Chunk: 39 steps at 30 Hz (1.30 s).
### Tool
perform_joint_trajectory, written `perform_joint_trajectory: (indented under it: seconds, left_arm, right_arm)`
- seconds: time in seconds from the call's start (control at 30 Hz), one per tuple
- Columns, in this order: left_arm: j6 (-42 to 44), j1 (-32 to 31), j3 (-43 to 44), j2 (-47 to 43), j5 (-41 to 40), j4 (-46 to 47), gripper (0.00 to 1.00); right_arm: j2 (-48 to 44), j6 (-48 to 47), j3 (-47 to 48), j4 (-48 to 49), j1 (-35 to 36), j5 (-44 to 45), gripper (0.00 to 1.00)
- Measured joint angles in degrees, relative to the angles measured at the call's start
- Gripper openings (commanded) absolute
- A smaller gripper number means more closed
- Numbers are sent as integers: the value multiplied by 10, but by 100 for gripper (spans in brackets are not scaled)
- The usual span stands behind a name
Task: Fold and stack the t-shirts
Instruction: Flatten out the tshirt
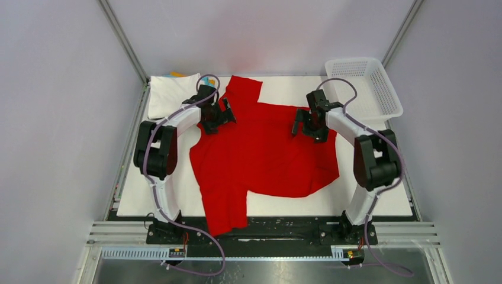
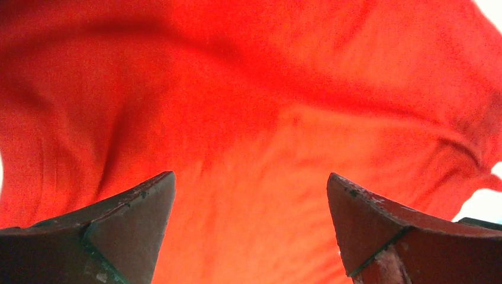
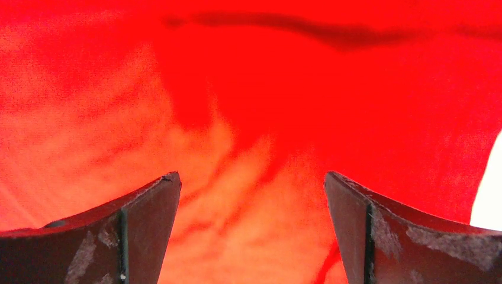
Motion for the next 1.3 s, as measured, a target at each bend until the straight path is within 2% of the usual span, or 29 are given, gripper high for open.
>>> perform_joint_trajectory:
  seconds: [0.2,0.3,0.47,0.7,0.93,1.03,1.13,1.3]
  left_arm:
    - [-3,-34,-160,-153,15,30,99]
    - [-11,-59,-228,-200,24,56,99]
    - [-20,-79,-288,-203,35,77,99]
    - [-27,-57,-305,-197,44,107,99]
    - [-29,-33,-313,-196,60,132,99]
    - [-28,-29,-313,-196,60,132,99]
    - [-28,-28,-313,-197,60,132,99]
    - [-24,-29,-314,-217,61,112,99]
  right_arm:
    - [-163,18,-156,3,62,2,99]
    - [-181,34,-213,8,94,0,100]
    - [-176,61,-273,5,122,6,100]
    - [-250,106,-344,-9,111,56,100]
    - [-425,181,-443,-113,64,114,99]
    - [-530,200,-440,-164,64,142,99]
    - [-603,198,-427,-174,64,167,100]
    - [-663,184,-426,-141,64,188,100]
